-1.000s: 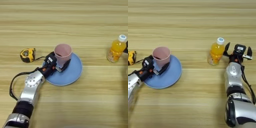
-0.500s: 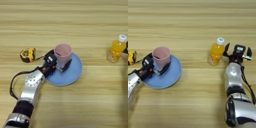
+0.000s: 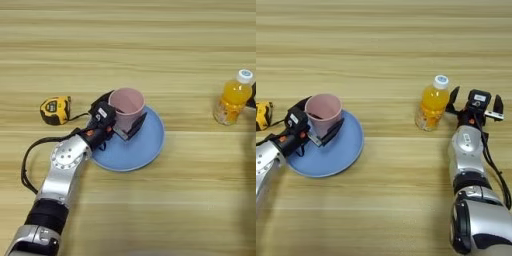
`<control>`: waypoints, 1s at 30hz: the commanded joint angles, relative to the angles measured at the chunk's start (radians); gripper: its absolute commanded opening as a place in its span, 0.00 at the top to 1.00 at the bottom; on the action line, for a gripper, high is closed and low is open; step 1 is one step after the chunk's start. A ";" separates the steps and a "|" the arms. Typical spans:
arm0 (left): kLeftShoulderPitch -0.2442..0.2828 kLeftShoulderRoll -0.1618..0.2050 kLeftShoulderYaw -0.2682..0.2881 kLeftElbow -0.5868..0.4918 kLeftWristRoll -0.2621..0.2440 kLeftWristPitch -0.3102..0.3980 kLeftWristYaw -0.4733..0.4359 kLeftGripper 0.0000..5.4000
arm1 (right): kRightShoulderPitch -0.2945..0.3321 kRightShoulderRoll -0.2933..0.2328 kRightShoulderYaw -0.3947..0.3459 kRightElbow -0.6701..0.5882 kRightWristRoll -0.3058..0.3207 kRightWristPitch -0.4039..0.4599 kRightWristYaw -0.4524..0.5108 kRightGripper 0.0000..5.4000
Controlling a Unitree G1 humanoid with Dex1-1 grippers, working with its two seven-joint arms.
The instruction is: Move the objects on the table
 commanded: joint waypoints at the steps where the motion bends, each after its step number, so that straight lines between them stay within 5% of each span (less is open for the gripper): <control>1: 0.029 0.021 -0.001 -0.027 -0.004 0.027 -0.003 0.00 | -0.020 -0.005 0.002 0.006 0.000 -0.004 0.002 0.00; 30: 0.192 0.144 0.046 -0.191 -0.047 0.081 -0.034 0.00 | -0.025 0.000 0.006 0.007 -0.005 -0.005 -0.009 0.00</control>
